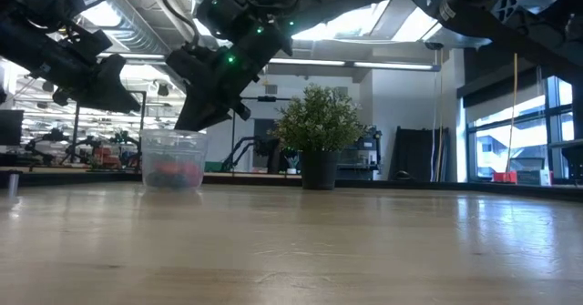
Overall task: Pick and placing Produce into tupperware
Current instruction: Put the blueberry into the transparent container, then put the blackberry into the transparent container
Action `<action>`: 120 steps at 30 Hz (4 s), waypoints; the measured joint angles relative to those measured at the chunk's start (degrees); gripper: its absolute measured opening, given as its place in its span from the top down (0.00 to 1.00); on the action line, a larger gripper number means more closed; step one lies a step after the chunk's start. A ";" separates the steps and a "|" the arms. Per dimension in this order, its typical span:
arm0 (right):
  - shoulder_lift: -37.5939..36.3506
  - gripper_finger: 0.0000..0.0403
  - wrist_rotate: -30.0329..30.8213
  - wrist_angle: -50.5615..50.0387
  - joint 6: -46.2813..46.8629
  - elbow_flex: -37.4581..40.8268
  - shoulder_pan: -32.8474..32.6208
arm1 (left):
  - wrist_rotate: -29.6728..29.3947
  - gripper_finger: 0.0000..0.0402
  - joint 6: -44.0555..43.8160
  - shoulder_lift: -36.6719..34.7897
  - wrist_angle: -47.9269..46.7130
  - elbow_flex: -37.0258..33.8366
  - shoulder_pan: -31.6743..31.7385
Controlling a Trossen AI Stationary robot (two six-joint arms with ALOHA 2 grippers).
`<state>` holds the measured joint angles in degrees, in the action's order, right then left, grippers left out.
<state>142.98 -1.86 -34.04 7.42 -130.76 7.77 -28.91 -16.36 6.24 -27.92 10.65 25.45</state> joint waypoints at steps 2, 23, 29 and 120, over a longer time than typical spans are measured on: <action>0.00 0.79 0.59 0.00 0.00 0.00 0.00 | 0.00 0.64 0.00 0.00 0.00 -0.01 0.01; 0.00 0.77 0.88 -0.02 -0.29 0.04 0.00 | 0.02 0.64 0.00 0.00 0.00 -0.01 0.01; 0.00 0.66 0.84 -0.02 -0.18 0.04 0.00 | 0.02 0.64 0.01 0.00 0.00 -0.01 0.02; -58.69 0.56 26.33 -35.13 118.69 56.76 -80.02 | 0.04 0.64 -1.70 0.00 0.11 0.00 0.00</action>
<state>84.28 24.48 -69.18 126.11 -74.00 -72.25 -28.86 -18.06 6.24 -27.81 10.66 25.45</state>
